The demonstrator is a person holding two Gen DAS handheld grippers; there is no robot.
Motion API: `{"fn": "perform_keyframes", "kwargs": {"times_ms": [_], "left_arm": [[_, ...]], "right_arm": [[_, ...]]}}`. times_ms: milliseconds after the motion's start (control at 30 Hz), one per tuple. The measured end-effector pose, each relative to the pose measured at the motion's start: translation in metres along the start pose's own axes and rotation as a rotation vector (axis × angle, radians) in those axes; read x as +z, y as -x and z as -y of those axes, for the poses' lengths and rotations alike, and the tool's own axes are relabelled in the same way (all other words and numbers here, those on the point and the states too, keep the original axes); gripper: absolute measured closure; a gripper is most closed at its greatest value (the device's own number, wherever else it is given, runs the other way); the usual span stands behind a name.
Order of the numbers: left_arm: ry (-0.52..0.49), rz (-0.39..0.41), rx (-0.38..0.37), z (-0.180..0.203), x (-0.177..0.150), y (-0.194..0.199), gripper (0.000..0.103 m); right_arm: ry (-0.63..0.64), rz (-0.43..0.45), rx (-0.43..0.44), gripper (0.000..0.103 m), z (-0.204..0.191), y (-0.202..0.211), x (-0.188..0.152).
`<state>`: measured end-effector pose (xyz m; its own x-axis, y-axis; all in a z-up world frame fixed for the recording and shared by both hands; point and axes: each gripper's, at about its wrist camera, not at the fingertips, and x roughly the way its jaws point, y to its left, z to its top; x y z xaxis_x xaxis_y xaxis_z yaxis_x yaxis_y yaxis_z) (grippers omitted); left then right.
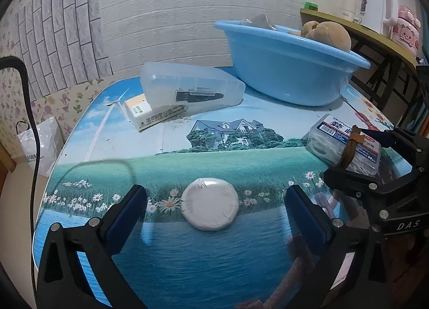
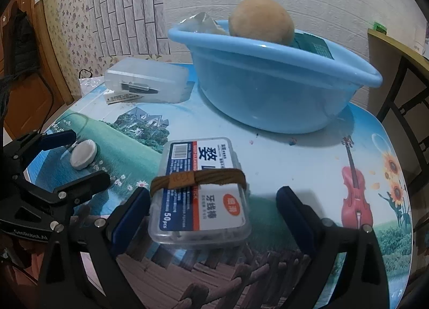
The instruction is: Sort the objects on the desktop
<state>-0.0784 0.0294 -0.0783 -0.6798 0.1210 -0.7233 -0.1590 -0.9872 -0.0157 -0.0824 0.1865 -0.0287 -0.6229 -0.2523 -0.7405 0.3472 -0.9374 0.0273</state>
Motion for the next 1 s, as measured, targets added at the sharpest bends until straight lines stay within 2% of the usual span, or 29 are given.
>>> {"fn": "perform_keyframes", "kwargs": {"times_ms": [167,300,433,700,867,1000], "left_arm": [[0.002,0.002,-0.001,0.0,0.0,0.0,0.001],[0.009,0.013,-0.003,-0.001,-0.001,0.002,0.003],[0.02,0.031,0.002,-0.004,-0.002,0.005,0.018],[0.052,0.059,-0.003,-0.011,-0.003,0.01,0.041],[0.066,0.068,0.002,-0.013,-0.004,0.011,0.063],[0.057,0.069,0.011,-0.01,-0.004,0.011,0.066]], "right_arm": [[-0.009,0.014,0.009,0.007,0.002,0.001,-0.001],[-0.014,0.044,0.024,0.016,0.003,0.005,-0.004],[0.008,0.058,0.007,0.026,-0.001,0.005,-0.005],[0.005,0.078,0.018,0.032,-0.001,0.006,-0.006],[-0.001,0.094,0.019,0.038,-0.001,0.008,-0.008],[0.017,0.102,0.013,0.044,-0.003,0.008,-0.009]]}}
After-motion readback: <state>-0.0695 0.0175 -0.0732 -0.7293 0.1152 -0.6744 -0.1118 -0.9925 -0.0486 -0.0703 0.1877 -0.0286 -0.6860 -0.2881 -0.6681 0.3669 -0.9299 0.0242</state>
